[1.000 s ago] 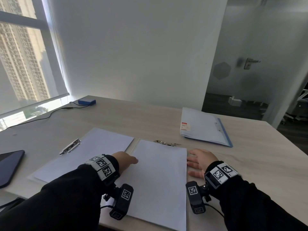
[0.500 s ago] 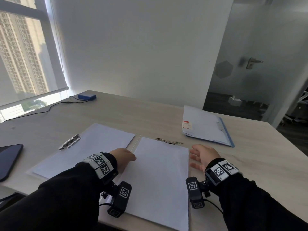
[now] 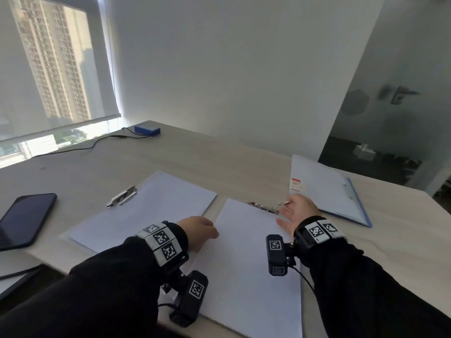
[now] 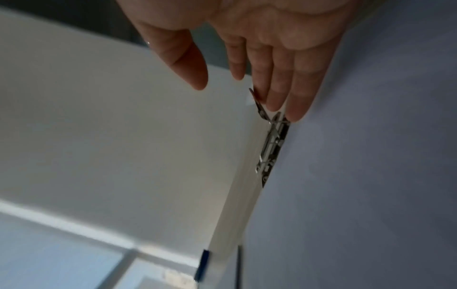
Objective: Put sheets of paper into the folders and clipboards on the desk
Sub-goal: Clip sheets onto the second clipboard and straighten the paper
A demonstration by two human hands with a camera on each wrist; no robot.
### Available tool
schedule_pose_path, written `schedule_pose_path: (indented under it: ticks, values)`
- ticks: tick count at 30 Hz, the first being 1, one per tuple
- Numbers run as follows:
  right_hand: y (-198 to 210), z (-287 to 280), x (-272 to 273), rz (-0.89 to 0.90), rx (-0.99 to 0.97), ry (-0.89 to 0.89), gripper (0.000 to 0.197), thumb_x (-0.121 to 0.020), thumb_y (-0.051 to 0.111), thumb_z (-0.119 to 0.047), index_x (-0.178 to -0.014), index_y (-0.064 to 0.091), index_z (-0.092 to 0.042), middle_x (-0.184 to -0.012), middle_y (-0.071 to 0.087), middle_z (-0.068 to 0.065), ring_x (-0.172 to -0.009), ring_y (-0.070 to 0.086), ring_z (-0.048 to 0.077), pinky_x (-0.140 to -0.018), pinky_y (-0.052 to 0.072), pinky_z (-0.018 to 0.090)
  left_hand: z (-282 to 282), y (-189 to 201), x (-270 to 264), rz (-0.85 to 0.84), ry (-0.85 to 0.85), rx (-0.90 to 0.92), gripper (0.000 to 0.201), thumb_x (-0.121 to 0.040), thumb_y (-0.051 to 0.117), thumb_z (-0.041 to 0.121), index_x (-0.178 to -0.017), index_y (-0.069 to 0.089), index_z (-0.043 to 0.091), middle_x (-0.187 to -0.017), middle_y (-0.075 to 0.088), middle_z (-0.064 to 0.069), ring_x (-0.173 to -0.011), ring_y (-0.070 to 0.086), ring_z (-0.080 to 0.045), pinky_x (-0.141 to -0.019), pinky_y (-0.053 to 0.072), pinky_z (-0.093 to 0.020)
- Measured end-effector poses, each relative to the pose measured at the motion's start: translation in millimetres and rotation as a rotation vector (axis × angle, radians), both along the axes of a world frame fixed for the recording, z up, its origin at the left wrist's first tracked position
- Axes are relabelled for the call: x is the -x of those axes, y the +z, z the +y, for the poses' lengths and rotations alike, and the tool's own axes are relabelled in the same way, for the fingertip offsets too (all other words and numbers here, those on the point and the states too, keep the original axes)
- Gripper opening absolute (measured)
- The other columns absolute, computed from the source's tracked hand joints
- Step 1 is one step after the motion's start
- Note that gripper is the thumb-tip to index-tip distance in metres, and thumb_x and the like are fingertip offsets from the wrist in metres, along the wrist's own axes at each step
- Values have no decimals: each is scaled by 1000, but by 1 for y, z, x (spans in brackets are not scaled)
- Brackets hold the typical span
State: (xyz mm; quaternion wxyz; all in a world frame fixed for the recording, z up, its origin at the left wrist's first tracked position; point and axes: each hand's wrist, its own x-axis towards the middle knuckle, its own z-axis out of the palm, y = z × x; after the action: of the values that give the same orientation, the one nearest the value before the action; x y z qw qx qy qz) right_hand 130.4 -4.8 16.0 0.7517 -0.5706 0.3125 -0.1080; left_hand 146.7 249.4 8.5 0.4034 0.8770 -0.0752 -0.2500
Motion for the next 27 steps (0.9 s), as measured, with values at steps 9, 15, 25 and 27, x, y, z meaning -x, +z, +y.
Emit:
schedule_pose_path:
  ticks: [9,15,25,27]
  values:
    - [5,40,-48,371,893,428,24,-97,37,-3,-112,56,0,-116,57,15,-112,56,25,-95,40,28,5,-6,-2,-30,-18,-6,38,-86,60,26,-122,62,13,-109,64,-7,-103,63,-27,-94,53,-36]
    - [4,53,-56,606,1399,698,46,-97,36,-14,-142,43,-12,-148,45,9,-133,46,28,-110,36,33,6,-9,-6,-16,-7,14,37,-85,61,26,-120,63,14,-98,62,-4,-94,64,-26,-95,53,-38]
    - [7,44,-46,613,1452,821,63,-91,48,-21,-152,29,-22,-160,23,11,-145,28,28,-117,22,33,5,-13,-6,-22,4,20,39,-85,61,26,-123,61,18,-93,62,-1,-87,62,-23,-91,53,-33]
    - [8,34,-35,506,1277,745,62,-89,55,-24,-148,37,-25,-158,23,12,-144,28,28,-117,23,32,7,-14,-7,-10,12,36,39,-85,61,26,-123,61,18,-92,61,-1,-85,60,-22,-89,52,-32]
